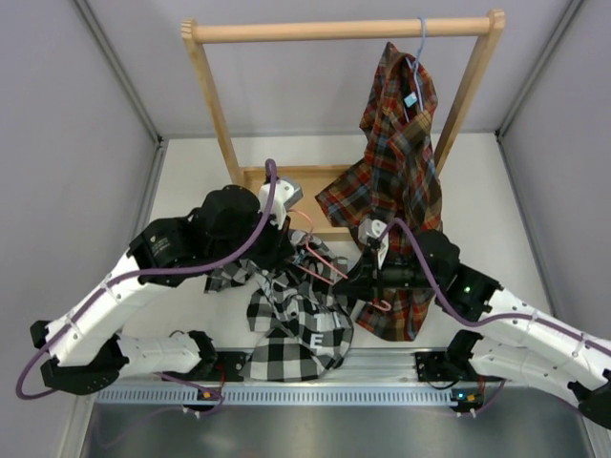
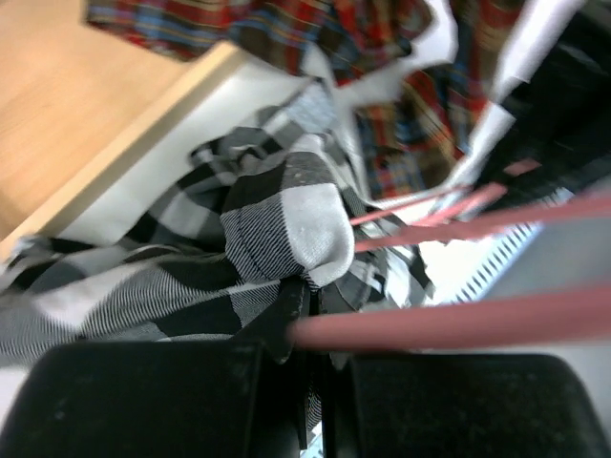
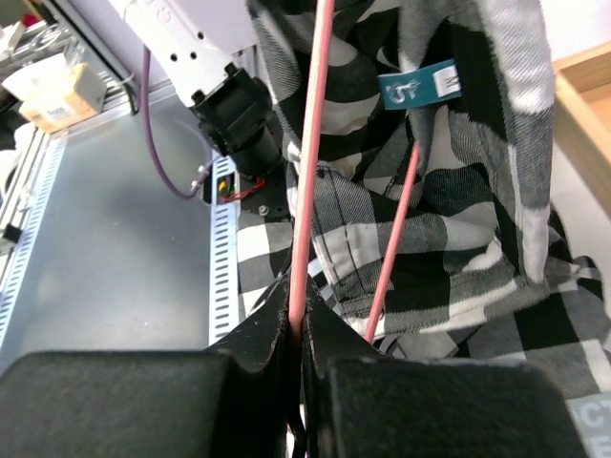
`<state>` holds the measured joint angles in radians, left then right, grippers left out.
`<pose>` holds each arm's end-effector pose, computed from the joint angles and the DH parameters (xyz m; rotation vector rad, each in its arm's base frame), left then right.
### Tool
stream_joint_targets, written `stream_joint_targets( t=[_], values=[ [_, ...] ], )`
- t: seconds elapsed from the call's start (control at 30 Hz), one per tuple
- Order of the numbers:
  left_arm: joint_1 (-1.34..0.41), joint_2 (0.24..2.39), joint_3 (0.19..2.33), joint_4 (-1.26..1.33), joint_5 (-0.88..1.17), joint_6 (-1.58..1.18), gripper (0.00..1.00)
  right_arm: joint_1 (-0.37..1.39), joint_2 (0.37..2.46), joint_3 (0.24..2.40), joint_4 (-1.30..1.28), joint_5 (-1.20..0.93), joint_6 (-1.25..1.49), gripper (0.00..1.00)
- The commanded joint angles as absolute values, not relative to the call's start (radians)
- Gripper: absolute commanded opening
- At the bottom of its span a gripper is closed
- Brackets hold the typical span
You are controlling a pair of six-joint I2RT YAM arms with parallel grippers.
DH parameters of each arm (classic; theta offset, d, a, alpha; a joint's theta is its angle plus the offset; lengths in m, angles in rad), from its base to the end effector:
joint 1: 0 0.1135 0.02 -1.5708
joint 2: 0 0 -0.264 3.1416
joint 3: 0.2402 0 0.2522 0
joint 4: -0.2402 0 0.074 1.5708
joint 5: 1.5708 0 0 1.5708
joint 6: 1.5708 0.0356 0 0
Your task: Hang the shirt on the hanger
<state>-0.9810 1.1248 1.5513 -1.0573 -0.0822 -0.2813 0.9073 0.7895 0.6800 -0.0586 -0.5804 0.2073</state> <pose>0.1096 -0.1585 0.4431 0.7327 2.1462 -0.6043 0.0994 0.1589 0.3164 -1.0692 1.5728 1.2911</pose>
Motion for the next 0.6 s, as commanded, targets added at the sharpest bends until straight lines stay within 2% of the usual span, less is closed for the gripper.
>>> stream_joint_targets(
  t=[0.0,0.13,0.27,0.43,0.57],
  values=[
    [-0.991,1.083,1.589,-1.016,0.136,-0.184,0.00,0.917,0.844,0.733,0.127,-0.726,0.193,0.00],
    [-0.991,1.054,1.577,-1.019,0.189,-0.173,0.00,0.919,0.917,0.776,0.184,-0.742,0.225,0.00],
    [-0.991,1.042,1.549,-1.019,0.118,-0.192,0.00,0.942,1.003,0.833,0.209,-0.716,0.236,0.00],
    [-0.991,1.034,1.549,-1.031,-0.261,-0.261,0.01,0.992,1.005,0.813,0.276,-0.557,0.244,0.00],
    [-0.989,1.043,1.568,-1.038,-0.443,-0.343,0.00,1.002,0.977,0.744,0.379,-0.485,0.296,0.00]
  ],
)
